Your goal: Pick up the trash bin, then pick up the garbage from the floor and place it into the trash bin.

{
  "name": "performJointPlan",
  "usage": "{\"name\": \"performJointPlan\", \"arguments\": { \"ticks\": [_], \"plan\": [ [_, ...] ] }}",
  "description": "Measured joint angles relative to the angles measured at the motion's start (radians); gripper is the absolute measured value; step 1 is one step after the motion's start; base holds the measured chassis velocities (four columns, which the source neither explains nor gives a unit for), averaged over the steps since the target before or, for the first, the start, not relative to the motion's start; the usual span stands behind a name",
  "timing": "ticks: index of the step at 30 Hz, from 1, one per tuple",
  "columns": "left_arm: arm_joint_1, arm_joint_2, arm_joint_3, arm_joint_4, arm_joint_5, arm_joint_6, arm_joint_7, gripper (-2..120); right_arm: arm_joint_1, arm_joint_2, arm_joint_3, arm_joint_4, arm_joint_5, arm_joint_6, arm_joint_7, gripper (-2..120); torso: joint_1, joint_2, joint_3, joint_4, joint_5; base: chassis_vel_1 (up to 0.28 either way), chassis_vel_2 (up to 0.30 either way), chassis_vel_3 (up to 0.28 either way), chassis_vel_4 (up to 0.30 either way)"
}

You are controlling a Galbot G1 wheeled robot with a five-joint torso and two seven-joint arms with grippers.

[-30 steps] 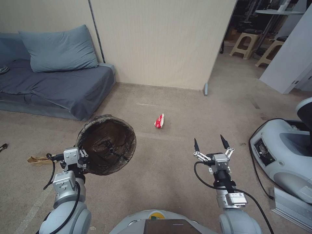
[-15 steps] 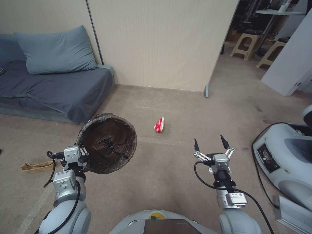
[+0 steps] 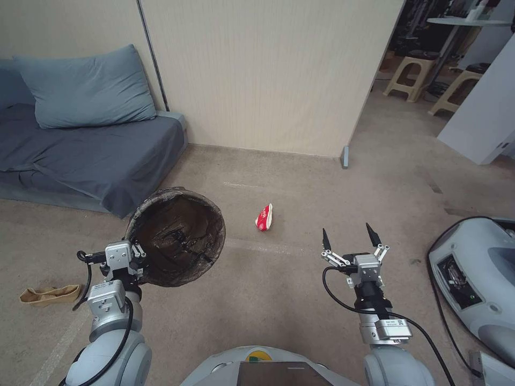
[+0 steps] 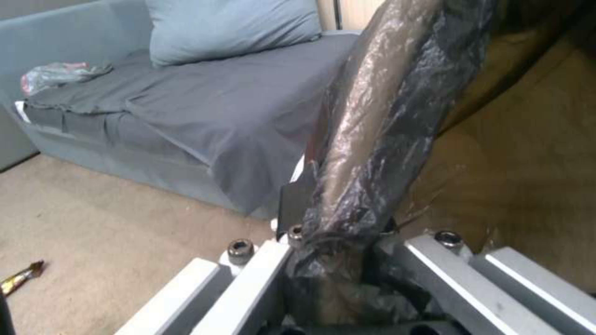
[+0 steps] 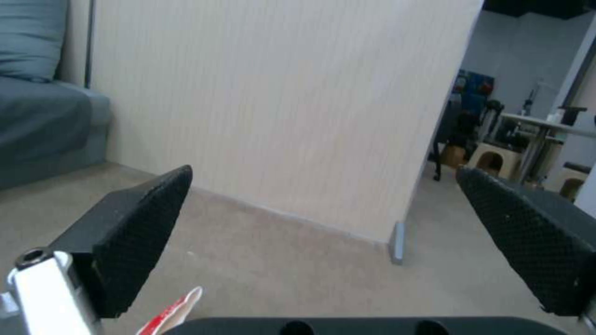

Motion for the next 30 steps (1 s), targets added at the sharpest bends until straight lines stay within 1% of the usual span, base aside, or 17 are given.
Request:
{"name": "performJointPlan", "arguments": {
  "ticks": [4,11,16,23,25,27,30],
  "plan": [
    [-0.004,-0.005,0.001,0.001,0.002,0.000,0.000,0,0.003,0.000,-0.001,-0.001,-0.001,0.026,-0.015,100,0.000,0.000,0.000,0.0000,0.0000,-0.056,0.059,0.062,-0.058],
    [-0.006,-0.016,0.003,0.005,0.010,-0.004,0.001,0,0.003,0.000,-0.001,-0.002,-0.002,0.035,-0.021,100,0.000,0.000,0.000,0.0000,0.0001,0.000,0.000,0.000,0.000],
    [-0.008,-0.021,0.001,0.006,0.010,-0.005,0.001,0,0.009,0.000,-0.002,-0.011,-0.017,0.061,-0.046,100,0.000,0.000,0.000,0.0000,0.0000,0.000,0.000,0.000,0.000],
    [-0.005,-0.015,-0.003,0.007,0.008,-0.011,0.002,0,0.031,0.000,-0.002,-0.018,-0.011,0.057,-0.058,100,0.000,0.000,0.000,-0.0002,0.0000,0.000,0.000,0.000,0.000],
    [-0.005,-0.012,-0.006,0.009,0.005,-0.013,0.002,0,0.053,0.000,-0.002,-0.022,-0.002,0.049,-0.066,100,0.000,0.000,0.000,0.0005,0.0001,0.000,0.000,0.000,0.000],
    [-0.006,-0.010,-0.007,0.010,0.001,-0.016,0.002,0,0.056,0.000,-0.002,-0.024,-0.001,0.046,-0.068,100,0.000,0.000,0.000,0.0004,0.0001,0.000,0.000,0.000,0.000],
    [-0.019,-0.002,-0.007,0.021,-0.021,-0.040,0.007,0,0.063,0.000,-0.002,-0.025,0.003,0.042,-0.070,100,0.000,0.000,0.000,0.0000,0.0000,0.000,0.000,0.000,0.000]
  ]
}}
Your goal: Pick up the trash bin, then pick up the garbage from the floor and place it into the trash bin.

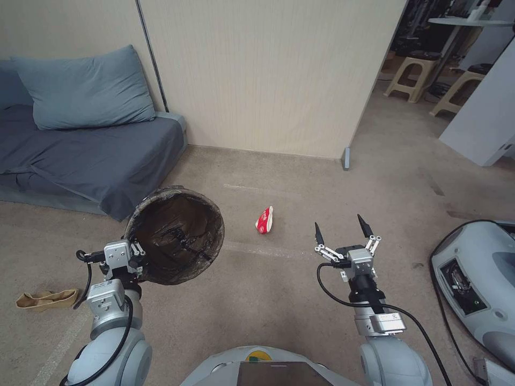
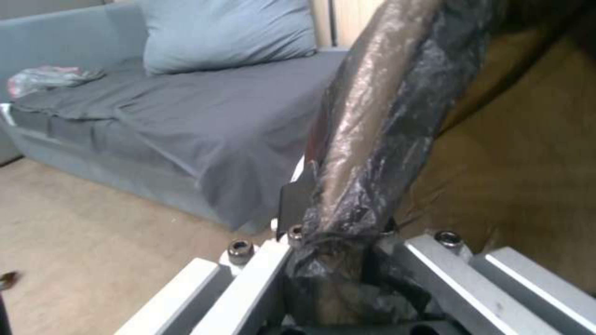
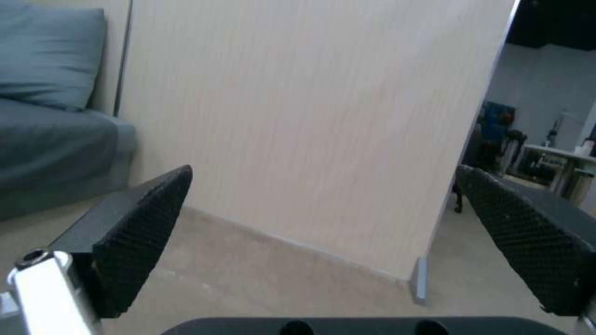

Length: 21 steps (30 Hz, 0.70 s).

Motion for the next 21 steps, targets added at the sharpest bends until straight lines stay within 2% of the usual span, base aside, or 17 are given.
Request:
{"name": "performJointPlan", "arguments": {
  "ticks": [4,5,10,12,15,19,20,21],
  "plan": [
    [-0.016,0.013,-0.009,0.025,-0.027,-0.032,0.006,0,0.015,-0.001,0.000,-0.001,0.008,-0.006,-0.001,100,0.000,0.000,0.000,0.0000,0.0000,0.000,0.000,0.000,0.000],
    [-0.019,0.021,-0.022,0.041,-0.040,-0.040,0.005,0,0.041,-0.012,0.000,-0.009,0.031,-0.028,-0.001,100,0.000,0.000,0.000,-0.0008,-0.0001,0.000,0.000,0.000,0.000],
    [-0.007,0.019,-0.029,0.055,-0.044,-0.044,0.005,0,0.144,-0.041,-0.004,-0.028,0.107,-0.095,0.002,100,0.000,0.000,0.000,0.0003,-0.0001,0.000,0.000,0.000,0.000],
    [0.007,0.012,-0.028,0.059,-0.034,-0.050,0.004,0,0.191,-0.041,-0.004,-0.026,0.091,-0.078,0.002,100,0.000,0.000,0.000,0.0010,0.0003,0.000,0.000,0.000,0.000],
    [0.023,0.000,-0.025,0.065,-0.018,-0.059,0.005,0,0.203,-0.046,-0.008,-0.035,0.092,-0.079,0.004,100,0.000,0.000,0.000,-0.0003,-0.0004,0.000,0.000,0.000,0.000],
    [0.042,-0.017,-0.024,0.066,0.000,-0.070,0.005,0,0.282,-0.091,-0.035,-0.097,0.152,-0.128,0.029,100,0.000,0.000,0.000,-0.0001,0.0001,0.000,0.000,0.000,0.000],
    [0.047,-0.023,-0.026,0.066,0.004,-0.073,0.005,0,0.316,-0.110,-0.046,-0.123,0.176,-0.148,0.040,100,0.000,0.000,0.000,0.0009,0.0002,0.000,0.000,0.000,0.000],
    [0.050,-0.032,-0.029,0.066,0.012,-0.077,0.005,0,0.354,-0.137,-0.063,-0.165,0.215,-0.182,0.057,100,0.000,0.000,0.000,-0.0007,-0.0001,0.000,0.000,0.000,0.000]
  ]
}}
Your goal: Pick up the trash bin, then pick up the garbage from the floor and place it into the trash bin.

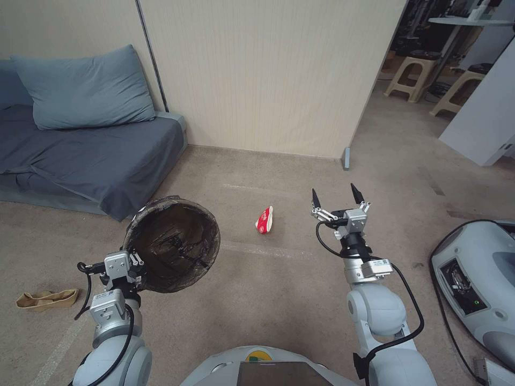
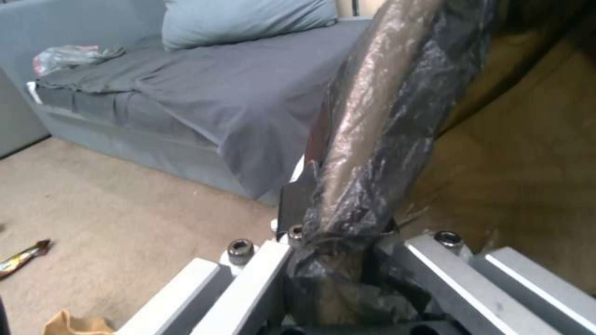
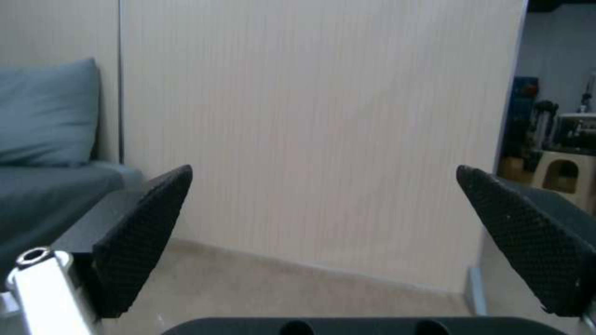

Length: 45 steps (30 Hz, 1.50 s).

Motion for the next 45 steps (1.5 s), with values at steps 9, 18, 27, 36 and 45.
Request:
{"name": "performJointPlan", "arguments": {
  "ticks": [9,18,27,36,45],
  "plan": [
    [0.002,-0.031,0.006,0.005,0.023,-0.008,-0.001,0,0.161,-0.078,-0.046,-0.105,0.101,-0.082,0.044,100,0.000,0.000,0.000,0.0006,0.0005,0.000,0.000,0.000,0.000],
    [-0.011,-0.038,0.006,0.017,0.032,-0.008,-0.002,0,0.220,-0.074,-0.081,-0.172,0.130,-0.104,0.062,100,0.000,0.000,0.000,0.0005,0.0001,0.000,0.000,0.000,0.000],
    [-0.016,-0.049,0.011,0.028,0.048,-0.012,-0.003,0,0.409,-0.049,-0.198,-0.385,0.214,-0.168,0.115,100,0.000,0.000,0.000,0.0018,0.0003,0.000,0.000,0.000,0.000],
    [-0.017,-0.050,0.012,0.030,0.052,-0.015,-0.003,0,0.532,-0.027,-0.297,-0.545,0.282,-0.211,0.143,100,0.000,0.000,0.000,0.0009,-0.0002,0.000,0.000,0.000,0.000],
    [-0.015,-0.055,0.015,0.039,0.062,-0.022,-0.003,0,0.664,0.001,-0.426,-0.734,0.343,-0.254,0.163,100,0.000,0.000,0.000,0.0000,0.0003,0.000,0.000,0.000,0.000]
  ]
}}
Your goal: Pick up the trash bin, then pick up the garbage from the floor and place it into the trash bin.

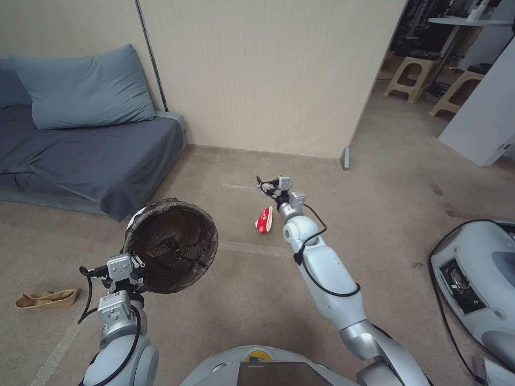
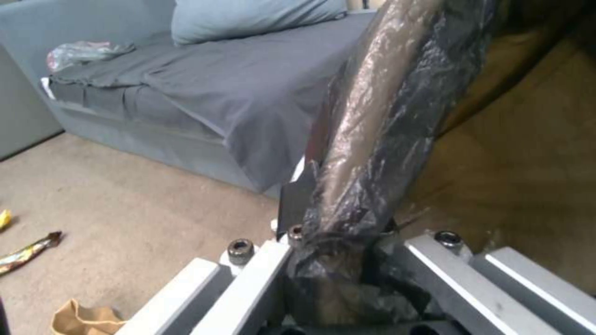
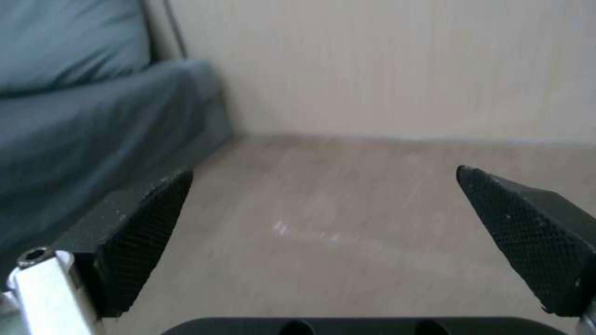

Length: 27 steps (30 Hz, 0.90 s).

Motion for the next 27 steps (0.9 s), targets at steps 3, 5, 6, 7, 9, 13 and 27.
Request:
{"name": "performJointPlan", "arguments": {
  "ticks": [3,5,6,7,9,13,27],
  "plan": [
    [0.002,-0.002,0.000,0.000,0.002,-0.002,0.000,0,0.037,0.012,-0.050,-0.065,0.021,-0.014,0.005,100,0.000,0.000,0.000,0.0008,-0.0003,0.000,0.000,0.000,0.000],
    [0.002,-0.005,-0.001,0.000,0.005,-0.002,0.000,0,0.081,0.027,-0.113,-0.144,0.045,-0.032,0.010,100,0.000,0.000,0.000,0.0011,-0.0003,0.000,0.000,0.000,0.000],
    [0.003,-0.007,-0.001,0.000,0.006,-0.003,0.000,0,0.098,0.032,-0.136,-0.175,0.055,-0.039,0.012,100,0.000,0.000,0.000,0.0010,-0.0003,0.000,0.000,0.000,0.000],
    [0.003,-0.007,-0.001,0.000,0.006,-0.003,0.000,0,0.098,0.032,-0.136,-0.175,0.055,-0.039,0.012,100,0.000,0.000,0.000,0.0010,-0.0003,0.000,0.000,0.000,0.000],
    [0.007,-0.011,0.001,0.000,0.009,-0.006,0.000,0,0.121,0.040,-0.167,-0.215,0.068,-0.048,0.015,100,0.000,0.000,0.000,0.0011,-0.0003,0.000,0.000,0.000,0.000],
    [0.009,-0.013,0.001,0.000,0.011,-0.008,0.000,0,0.122,0.041,-0.171,-0.220,0.070,-0.049,0.016,100,0.000,0.000,0.000,0.0006,-0.0003,0.000,0.000,0.000,0.000],
    [0.007,-0.017,-0.001,-0.001,0.012,-0.011,-0.001,0,0.160,0.075,-0.133,-0.498,-0.035,-0.011,-0.016,100,0.000,0.000,0.000,0.0008,-0.0002,0.000,0.000,0.000,0.000]
  ]
}}
